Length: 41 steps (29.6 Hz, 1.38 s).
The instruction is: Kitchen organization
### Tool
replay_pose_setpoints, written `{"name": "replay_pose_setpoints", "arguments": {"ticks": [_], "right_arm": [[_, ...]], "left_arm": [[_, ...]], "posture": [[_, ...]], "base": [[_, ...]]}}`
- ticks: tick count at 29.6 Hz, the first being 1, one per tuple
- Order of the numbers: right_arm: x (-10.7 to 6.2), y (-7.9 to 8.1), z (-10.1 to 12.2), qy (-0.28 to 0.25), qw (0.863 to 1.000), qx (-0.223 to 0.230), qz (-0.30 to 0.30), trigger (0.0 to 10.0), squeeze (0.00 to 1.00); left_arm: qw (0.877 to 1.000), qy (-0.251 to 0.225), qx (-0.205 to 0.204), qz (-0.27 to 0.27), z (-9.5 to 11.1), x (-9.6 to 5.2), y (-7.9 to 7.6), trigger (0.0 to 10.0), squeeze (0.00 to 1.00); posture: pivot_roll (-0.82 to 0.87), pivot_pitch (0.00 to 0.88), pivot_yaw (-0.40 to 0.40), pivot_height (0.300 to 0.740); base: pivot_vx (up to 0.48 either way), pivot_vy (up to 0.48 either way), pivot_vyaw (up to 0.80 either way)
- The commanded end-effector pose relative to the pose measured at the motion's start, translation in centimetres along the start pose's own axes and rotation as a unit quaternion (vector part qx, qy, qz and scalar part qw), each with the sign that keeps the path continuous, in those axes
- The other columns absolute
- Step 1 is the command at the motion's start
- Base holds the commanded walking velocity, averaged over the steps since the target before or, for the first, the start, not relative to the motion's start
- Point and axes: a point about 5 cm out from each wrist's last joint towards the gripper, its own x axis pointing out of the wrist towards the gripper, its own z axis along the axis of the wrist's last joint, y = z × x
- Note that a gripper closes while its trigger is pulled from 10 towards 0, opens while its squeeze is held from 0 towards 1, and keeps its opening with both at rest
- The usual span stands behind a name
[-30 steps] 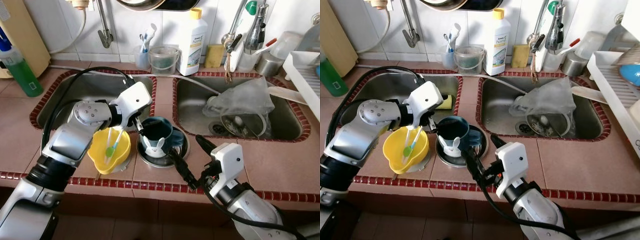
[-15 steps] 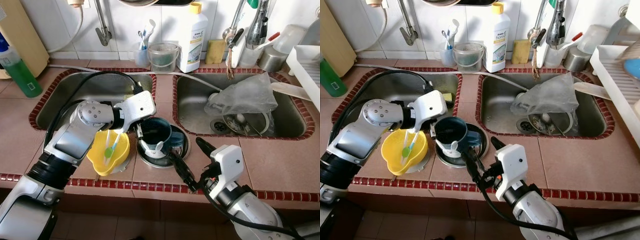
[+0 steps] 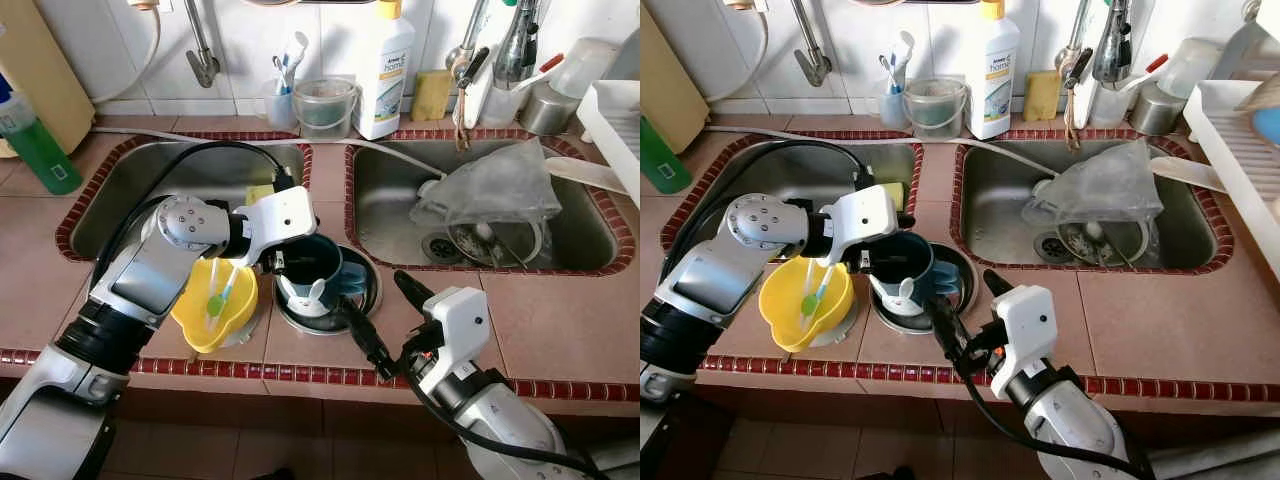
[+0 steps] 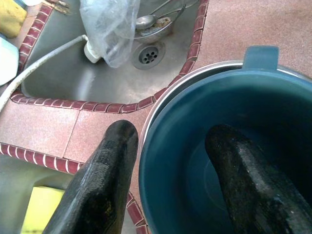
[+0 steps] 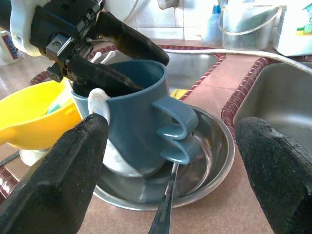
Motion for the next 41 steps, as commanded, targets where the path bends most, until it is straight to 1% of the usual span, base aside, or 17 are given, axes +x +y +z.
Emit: {"name": "replay_pose_setpoints", "arguments": {"ticks": [1, 7, 11, 17, 29, 36, 41], "right_arm": [[0.2, 0.1, 0.2, -0.007, 1.0, 0.001, -0.001, 10.0, 0.0], [0.4, 0.0, 0.3, -0.01, 1.0, -0.001, 0.0, 10.0, 0.0], [0.6, 0.0, 0.3, -0.012, 1.0, -0.003, 0.001, 10.0, 0.0], [0.7, 0.0, 0.4, -0.015, 1.0, -0.004, 0.001, 10.0, 0.0], [1.0, -0.2, 0.4, -0.023, 1.0, -0.009, -0.006, 10.0, 0.0], [1.5, 0.0, 0.4, -0.03, 1.0, -0.007, -0.007, 10.0, 0.0], [1.8, 0.1, 0.4, -0.035, 0.999, -0.005, -0.012, 10.0, 0.0]], "left_arm": [[1.0, 0.007, 0.016, -0.005, 0.3, -0.2, 0.4, 0.0, 0.0], [1.0, 0.01, 0.023, -0.011, 0.3, -0.2, 0.5, 0.0, 0.0], [0.999, 0.014, 0.04, -0.024, 0.6, -0.1, 0.8, 0.0, 0.0], [0.998, 0.016, 0.057, -0.031, 0.9, 0.0, 1.2, 0.0, 0.0], [0.996, 0.023, 0.07, -0.05, 0.8, -0.1, 1.6, 0.0, 0.0], [0.993, 0.03, 0.079, -0.082, 0.7, -0.3, 1.6, 0.0, 0.0], [0.989, 0.047, 0.09, -0.105, 0.2, -0.4, 1.6, 0.0, 0.0]], "posture": [[-0.08, 0.139, 0.095, 0.74], [-0.08, 0.139, 0.095, 0.74], [-0.07, 0.137, 0.098, 0.74], [-0.08, 0.136, 0.106, 0.74], [-0.08, 0.127, 0.124, 0.74], [-0.07, 0.121, 0.139, 0.74], [-0.07, 0.118, 0.15, 0.74]], "base": [[0.0, 0.0, 0.0], [0.0, 0.0, 0.0], [0.0, 0.0, 0.0], [0.0, 0.0, 0.0], [0.0, 0.0, 0.0], [0.0, 0.0, 0.0], [0.0, 0.0, 0.0]]}}
